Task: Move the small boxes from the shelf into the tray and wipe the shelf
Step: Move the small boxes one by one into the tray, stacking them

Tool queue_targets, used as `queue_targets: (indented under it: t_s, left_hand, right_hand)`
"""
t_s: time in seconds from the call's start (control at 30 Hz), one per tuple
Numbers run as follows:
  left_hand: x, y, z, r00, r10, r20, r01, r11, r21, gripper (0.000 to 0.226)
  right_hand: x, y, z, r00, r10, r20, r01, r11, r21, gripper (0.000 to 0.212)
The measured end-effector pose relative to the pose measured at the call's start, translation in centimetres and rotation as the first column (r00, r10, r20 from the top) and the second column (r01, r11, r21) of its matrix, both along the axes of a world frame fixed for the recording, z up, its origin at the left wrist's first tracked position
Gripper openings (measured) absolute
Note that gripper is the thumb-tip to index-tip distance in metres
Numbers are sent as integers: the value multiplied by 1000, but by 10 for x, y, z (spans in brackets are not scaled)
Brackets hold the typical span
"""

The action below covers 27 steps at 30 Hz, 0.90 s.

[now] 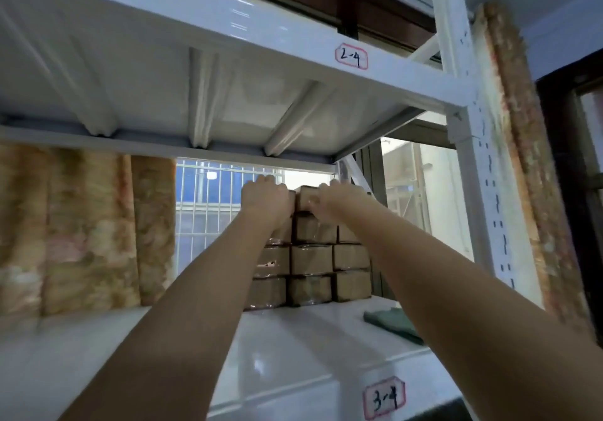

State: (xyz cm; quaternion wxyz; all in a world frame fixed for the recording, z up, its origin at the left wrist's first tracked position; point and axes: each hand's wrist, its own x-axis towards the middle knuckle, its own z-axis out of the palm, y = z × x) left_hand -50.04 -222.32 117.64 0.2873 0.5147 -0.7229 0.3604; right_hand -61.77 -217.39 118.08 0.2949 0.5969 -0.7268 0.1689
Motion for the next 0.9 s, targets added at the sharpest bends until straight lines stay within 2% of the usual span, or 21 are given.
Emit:
queue_targets:
  t_s: [0.17, 0.4, 0.63, 0.7, 0.9]
  left_hand:
    - [-11, -23, 11, 992, 109, -66, -113, 992, -55, 39]
    - [-41, -44, 17, 968, 148, -203, -149, 989, 7, 47]
    - [-42, -56, 17, 943, 161, -292, -115, 979, 169, 47]
    - [-38, -57, 18, 940, 167, -296, -108, 973, 206, 55]
    - [-33, -59, 20, 912, 176, -370, -105, 973, 203, 71]
  right_hand:
    - [-17, -31, 12, 994, 107, 24, -103, 988, -111, 50]
    - [-24, -74, 30, 975, 213, 63, -195, 957, -214, 50]
    - [-23, -96, 26, 971, 215, 106, -191, 961, -198, 47]
    - [-23, -98, 25, 976, 200, 89, -179, 963, -201, 46]
    - [-20, -98, 32, 983, 160, 95, -143, 976, -165, 43]
